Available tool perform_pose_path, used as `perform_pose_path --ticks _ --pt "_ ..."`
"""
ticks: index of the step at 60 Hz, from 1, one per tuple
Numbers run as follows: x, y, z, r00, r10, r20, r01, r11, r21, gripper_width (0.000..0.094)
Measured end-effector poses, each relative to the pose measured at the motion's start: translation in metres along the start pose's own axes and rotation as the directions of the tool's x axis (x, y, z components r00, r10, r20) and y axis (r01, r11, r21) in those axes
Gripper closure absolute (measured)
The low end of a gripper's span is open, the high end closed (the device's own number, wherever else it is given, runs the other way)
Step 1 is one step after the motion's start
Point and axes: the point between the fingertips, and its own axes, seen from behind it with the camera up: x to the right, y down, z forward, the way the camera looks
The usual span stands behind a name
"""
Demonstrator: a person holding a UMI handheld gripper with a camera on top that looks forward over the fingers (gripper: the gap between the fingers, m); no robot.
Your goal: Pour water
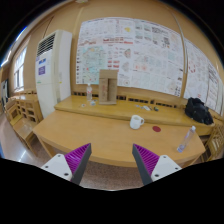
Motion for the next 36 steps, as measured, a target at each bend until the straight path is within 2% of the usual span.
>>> perform_pose_path --ticks 7,25,30,36 --pt "0.032 0.027 0.005 0.999 0.032 -0.043 -0.034 0.998 -0.047 0.0088" --pt "0.254 0.155 0.077 0.983 0.064 -0.172 -0.091 0.984 -0.151 0.0087" --pt "0.321 0.175 0.098 0.976 0.078 -0.201 -0.11 0.982 -0.153 0.0086" --pt "0.399 0.181 0.129 0.968 0.088 -0.234 -0.118 0.986 -0.116 0.0085"
